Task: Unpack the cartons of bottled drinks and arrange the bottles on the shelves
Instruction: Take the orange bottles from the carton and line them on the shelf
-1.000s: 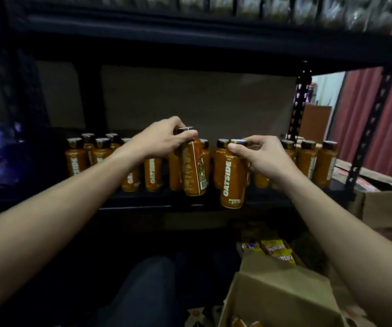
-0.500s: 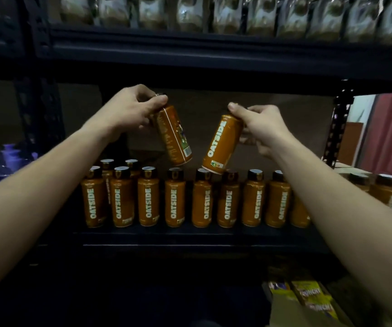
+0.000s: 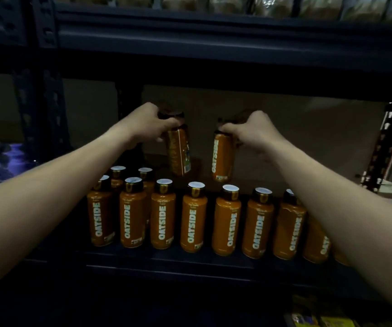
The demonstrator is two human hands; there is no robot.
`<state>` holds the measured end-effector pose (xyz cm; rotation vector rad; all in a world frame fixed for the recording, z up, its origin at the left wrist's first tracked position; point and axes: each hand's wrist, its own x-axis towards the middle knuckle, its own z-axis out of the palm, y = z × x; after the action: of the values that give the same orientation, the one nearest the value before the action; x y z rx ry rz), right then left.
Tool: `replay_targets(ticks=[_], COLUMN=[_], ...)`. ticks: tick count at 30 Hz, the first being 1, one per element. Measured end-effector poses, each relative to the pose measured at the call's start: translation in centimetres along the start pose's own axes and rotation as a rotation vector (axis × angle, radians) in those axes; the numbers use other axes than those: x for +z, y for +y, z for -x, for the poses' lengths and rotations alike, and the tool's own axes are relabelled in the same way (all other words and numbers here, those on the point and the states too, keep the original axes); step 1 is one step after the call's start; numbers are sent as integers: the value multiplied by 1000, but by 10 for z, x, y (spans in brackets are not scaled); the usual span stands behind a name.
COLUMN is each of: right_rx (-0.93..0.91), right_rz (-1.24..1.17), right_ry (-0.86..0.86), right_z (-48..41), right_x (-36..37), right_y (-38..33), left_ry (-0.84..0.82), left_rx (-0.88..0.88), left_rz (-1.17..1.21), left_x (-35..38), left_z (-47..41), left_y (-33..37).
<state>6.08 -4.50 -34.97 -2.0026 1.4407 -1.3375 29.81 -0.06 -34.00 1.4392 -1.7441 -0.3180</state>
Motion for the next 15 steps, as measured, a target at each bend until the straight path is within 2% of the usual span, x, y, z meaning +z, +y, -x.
replay_targets(ticks=[9,15], right_rx=[58,82], right_rz=[411,485], right_ry=[-326,-523], right_z=[-8,-8], right_x=[39,51], right_y=[6,8], left_ry=[-157,-353], left_rx=[-157,-111], left_rz=[-337,-462], left_x=[23,27], left_z=[-18,-21], left_y=[-13,-20])
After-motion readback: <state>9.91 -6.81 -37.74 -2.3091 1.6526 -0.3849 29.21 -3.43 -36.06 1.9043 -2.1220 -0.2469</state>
